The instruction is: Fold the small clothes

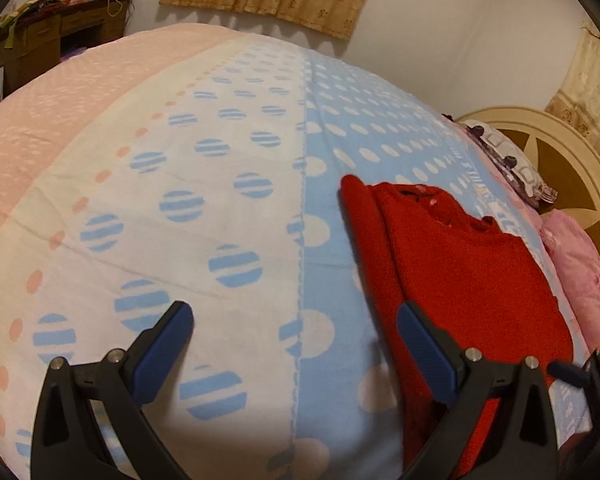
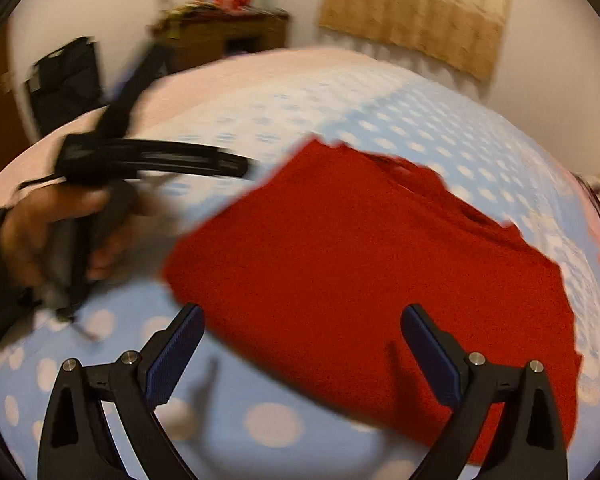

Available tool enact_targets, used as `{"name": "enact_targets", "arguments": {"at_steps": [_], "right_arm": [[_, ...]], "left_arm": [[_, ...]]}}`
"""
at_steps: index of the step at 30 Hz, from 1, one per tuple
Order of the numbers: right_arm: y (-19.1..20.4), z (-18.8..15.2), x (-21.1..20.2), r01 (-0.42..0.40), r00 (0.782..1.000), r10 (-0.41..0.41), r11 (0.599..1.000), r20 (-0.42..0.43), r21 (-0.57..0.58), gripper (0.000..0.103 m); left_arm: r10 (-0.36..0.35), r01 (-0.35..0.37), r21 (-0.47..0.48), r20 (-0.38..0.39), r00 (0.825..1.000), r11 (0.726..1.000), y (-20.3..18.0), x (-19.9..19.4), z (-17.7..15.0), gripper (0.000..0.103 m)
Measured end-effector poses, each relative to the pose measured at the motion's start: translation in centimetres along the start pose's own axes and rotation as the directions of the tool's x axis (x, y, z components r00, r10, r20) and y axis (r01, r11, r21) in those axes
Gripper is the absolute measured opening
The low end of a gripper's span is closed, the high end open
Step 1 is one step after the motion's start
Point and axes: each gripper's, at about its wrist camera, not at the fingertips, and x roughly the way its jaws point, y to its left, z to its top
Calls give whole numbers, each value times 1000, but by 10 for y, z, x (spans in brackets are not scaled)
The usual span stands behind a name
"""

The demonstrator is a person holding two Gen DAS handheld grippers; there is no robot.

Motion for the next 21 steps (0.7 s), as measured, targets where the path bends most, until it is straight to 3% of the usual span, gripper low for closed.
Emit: {"name": "enact_targets", "arguments": {"at_steps": [3, 5, 7, 12, 17, 21], "right_arm": [[36, -3, 10, 75, 997, -80, 985, -24, -154, 96], [55, -7, 17, 129, 990, -138, 959, -15, -254, 78], [63, -9, 24, 187, 980, -198, 932, -4, -311, 67], [71, -5, 36, 224, 973, -231, 914, 17, -337, 67], [88, -6, 38, 262, 963, -261, 874, 59, -410, 67], [89, -2, 41, 263, 963, -262, 879, 57, -397, 67]], "left_arm": [[-31, 31, -3, -5, 1000, 1000, 1, -1, 1, 103], [-56, 55, -8, -16, 998, 998, 1, 1, 2, 103], [-81, 81, -23, -21, 996, 996, 1, 4, 5, 103], [-152, 151, -20, -55, 987, 988, -6, 18, 17, 103], [-167, 168, 14, -68, 984, 986, -21, 36, 30, 103], [-172, 177, 58, -82, 982, 982, -35, 47, 34, 102]]}}
